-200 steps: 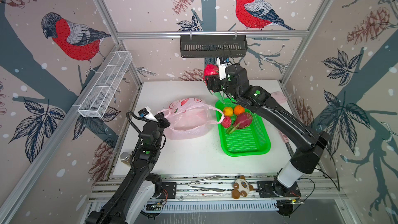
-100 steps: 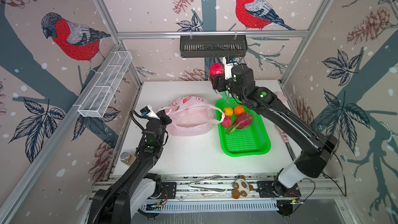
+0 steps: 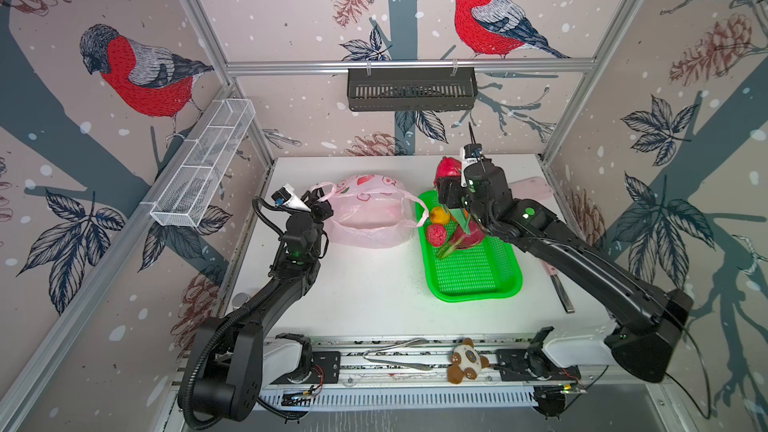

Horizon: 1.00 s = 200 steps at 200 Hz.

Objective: Untie the knot of the plastic bag and take out the fruit
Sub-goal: 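Lower the dragon fruit into the green basket and open the right gripper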

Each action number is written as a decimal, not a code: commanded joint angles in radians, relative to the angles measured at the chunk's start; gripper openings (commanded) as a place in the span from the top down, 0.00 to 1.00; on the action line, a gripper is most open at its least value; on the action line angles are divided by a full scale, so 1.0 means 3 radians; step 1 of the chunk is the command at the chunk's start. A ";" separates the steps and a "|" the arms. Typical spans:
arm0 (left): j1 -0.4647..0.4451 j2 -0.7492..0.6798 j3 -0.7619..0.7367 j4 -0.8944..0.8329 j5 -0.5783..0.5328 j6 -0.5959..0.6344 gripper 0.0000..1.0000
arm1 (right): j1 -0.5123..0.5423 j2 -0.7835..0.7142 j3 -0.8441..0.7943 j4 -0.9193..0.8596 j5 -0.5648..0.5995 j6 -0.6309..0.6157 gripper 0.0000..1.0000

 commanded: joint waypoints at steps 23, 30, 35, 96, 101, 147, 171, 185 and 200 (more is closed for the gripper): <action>0.0003 -0.0298 0.0100 -0.0434 0.0234 -0.0035 0.43 | -0.0062 -0.0234 -0.0358 0.0095 0.0212 0.0370 0.83; 0.0003 -0.0354 0.0103 -0.0527 0.0279 -0.0040 0.39 | -0.0067 -0.0233 -0.0420 0.0081 0.0228 0.0410 0.83; 0.0003 -0.0391 0.0110 -0.0590 0.0314 -0.0041 0.32 | -0.0067 -0.0331 -0.0466 0.0073 0.0232 0.0435 0.83; 0.0005 -0.0870 0.0157 -0.1311 0.0616 -0.0033 0.15 | -0.0069 -0.0644 -0.0967 -0.0075 0.0418 0.1062 0.83; 0.0003 -0.0907 0.0148 -0.1350 0.0629 -0.0026 0.15 | -0.0060 -0.0668 -0.1006 -0.0082 0.0445 0.1138 0.83; 0.0003 -0.1180 0.0142 -0.1742 0.0682 0.0101 0.12 | 0.0006 -0.0799 -0.1220 -0.0312 0.0763 0.1843 0.83; 0.0003 -0.1321 0.0108 -0.1846 0.0687 0.0118 0.12 | 0.0089 -0.0861 -0.1338 -0.0381 0.0862 0.2264 0.83; 0.0003 -0.1390 0.0091 -0.1885 0.0699 0.0123 0.12 | 0.0149 -0.0877 -0.1383 -0.0471 0.0892 0.2535 0.83; 0.0003 -0.1437 0.0065 -0.1901 0.0722 0.0124 0.12 | 0.0226 -0.0903 -0.1451 -0.0513 0.0944 0.2778 0.83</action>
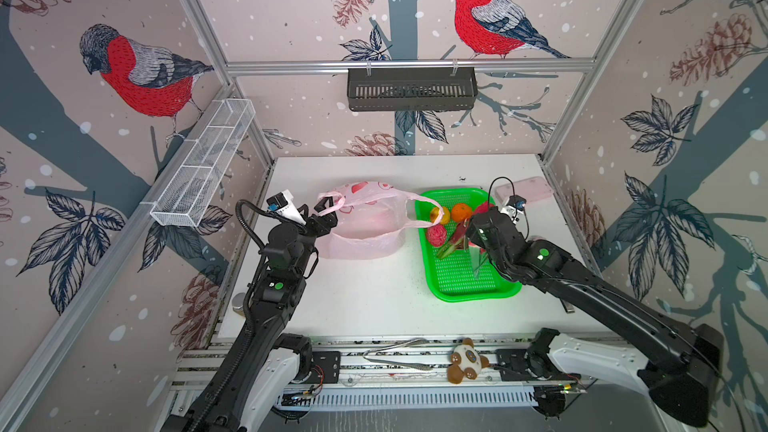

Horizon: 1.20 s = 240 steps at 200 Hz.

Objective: Untie the knot of the plastic bag and take out the fruit
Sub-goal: 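Lower the dragon fruit into the green basket and open the right gripper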

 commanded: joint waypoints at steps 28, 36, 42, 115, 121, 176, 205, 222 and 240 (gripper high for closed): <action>0.0001 -0.0095 -0.0061 -0.0079 0.0173 0.0035 0.11 | 0.0223 -0.0125 -0.0250 -0.0075 0.0335 0.1060 0.83; 0.0001 -0.0097 -0.0070 -0.0082 0.0205 0.0034 0.10 | 0.0253 -0.0147 -0.0309 -0.0075 0.0346 0.1204 0.83; 0.0004 -0.0106 -0.0080 -0.0079 0.0226 0.0036 0.09 | 0.0270 -0.0161 -0.0346 -0.0075 0.0355 0.1302 0.83; 0.0050 -0.0031 -0.0013 -0.0290 0.0481 0.0107 0.02 | 0.0411 -0.0056 -0.0457 -0.0284 0.0480 0.2048 0.83; 0.0056 -0.0016 0.0020 -0.0353 0.0497 0.0125 0.02 | 0.0421 -0.0053 -0.0477 -0.0278 0.0484 0.2106 0.83; 0.0078 0.0078 0.0119 -0.0659 0.0562 0.0220 0.02 | 0.0438 -0.0016 -0.0652 -0.0192 0.0495 0.2500 0.81; 0.0078 0.0038 0.0044 -0.0592 0.0595 0.0243 0.02 | 0.0437 0.0050 -0.0702 -0.0145 0.0500 0.2605 0.80; 0.0078 0.0037 0.0012 -0.0552 0.0626 0.0274 0.02 | 0.0423 0.0084 -0.0762 0.0004 0.0478 0.2602 0.80; 0.0078 0.0033 -0.0028 -0.0506 0.0663 0.0291 0.02 | 0.0415 0.0137 -0.0796 0.0063 0.0469 0.2650 0.80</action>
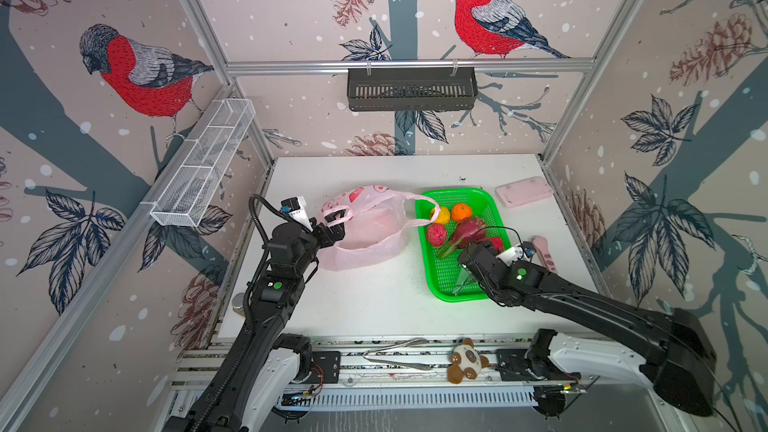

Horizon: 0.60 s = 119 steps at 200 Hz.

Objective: Untie the knot of the plastic bag and take out the fruit
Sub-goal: 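Lower the dragon fruit into the green basket and open the right gripper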

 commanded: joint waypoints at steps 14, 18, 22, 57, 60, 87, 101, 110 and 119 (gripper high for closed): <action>0.0007 -0.0007 -0.0055 0.0152 0.0117 0.0071 0.02 | -0.0018 0.0068 -0.0058 0.0229 0.0115 0.0151 0.80; 0.0008 -0.0008 -0.0060 0.0164 0.0131 0.0071 0.02 | -0.0023 0.0069 -0.0074 0.0252 0.0116 0.0158 0.80; 0.0008 -0.0004 -0.0063 0.0170 0.0144 0.0071 0.02 | -0.0027 0.0070 -0.0090 0.0281 0.0114 0.0163 0.80; 0.0008 0.0017 -0.0070 0.0220 0.0193 0.0075 0.02 | -0.0086 0.0139 -0.0155 0.0465 0.0048 0.0209 0.80; 0.0008 0.0017 -0.0070 0.0220 0.0193 0.0076 0.02 | -0.0090 0.0151 -0.0152 0.0471 0.0047 0.0210 0.80; 0.0008 0.0018 -0.0080 0.0213 0.0196 0.0077 0.02 | -0.0124 0.0274 -0.0139 0.0592 0.0026 0.0207 0.79; 0.0008 0.0018 -0.0075 0.0199 0.0198 0.0081 0.02 | -0.0141 0.0339 -0.0139 0.0635 0.0009 0.0213 0.79; 0.0008 0.0014 -0.0070 0.0190 0.0199 0.0086 0.02 | -0.0164 0.0371 -0.0139 0.0669 -0.0008 0.0215 0.78; 0.0008 0.0007 -0.0075 0.0190 0.0193 0.0089 0.02 | -0.0173 0.0400 -0.0136 0.0697 -0.0025 0.0217 0.77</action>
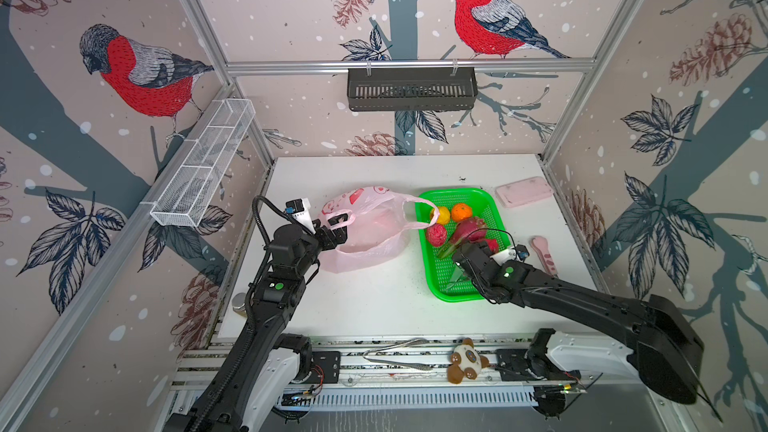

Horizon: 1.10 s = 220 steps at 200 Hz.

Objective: Untie the knot of the plastic bag and take out the fruit
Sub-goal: 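Lower the dragon fruit into the green basket and open the right gripper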

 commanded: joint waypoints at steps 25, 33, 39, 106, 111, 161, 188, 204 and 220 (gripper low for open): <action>0.0008 -0.0007 -0.0009 0.0108 0.0029 0.0043 0.02 | -0.0044 0.0160 0.0106 0.0164 0.0022 -0.0004 0.76; 0.0006 -0.0004 -0.0011 0.0114 0.0032 0.0043 0.02 | -0.0049 0.0202 0.0141 0.0127 0.0026 0.0003 0.76; 0.0008 -0.0006 -0.0017 0.0117 0.0032 0.0042 0.02 | -0.0054 0.0268 0.0152 0.0125 0.0027 0.0004 0.76; 0.0008 0.0009 -0.0037 0.0171 0.0052 0.0027 0.02 | -0.0085 0.0437 0.0210 0.0134 -0.0002 0.0029 0.72; 0.0008 0.0015 -0.0037 0.0173 0.0057 0.0028 0.02 | -0.0085 0.0442 0.0215 0.0132 0.0003 0.0029 0.70; 0.0008 -0.0012 -0.0037 0.0163 0.0042 0.0028 0.02 | -0.0097 0.0530 0.0259 0.0072 0.0001 0.0072 0.61; 0.0008 -0.0005 -0.0027 0.0163 0.0042 0.0028 0.02 | -0.0112 0.0581 0.0260 0.0069 0.0012 0.0118 0.57; 0.0008 -0.0005 -0.0027 0.0163 0.0038 0.0032 0.02 | -0.0126 0.0620 0.0270 0.0072 0.0012 0.0119 0.54; 0.0008 -0.0005 -0.0027 0.0159 0.0032 0.0033 0.02 | -0.0135 0.0647 0.0282 0.0077 0.0007 0.0123 0.51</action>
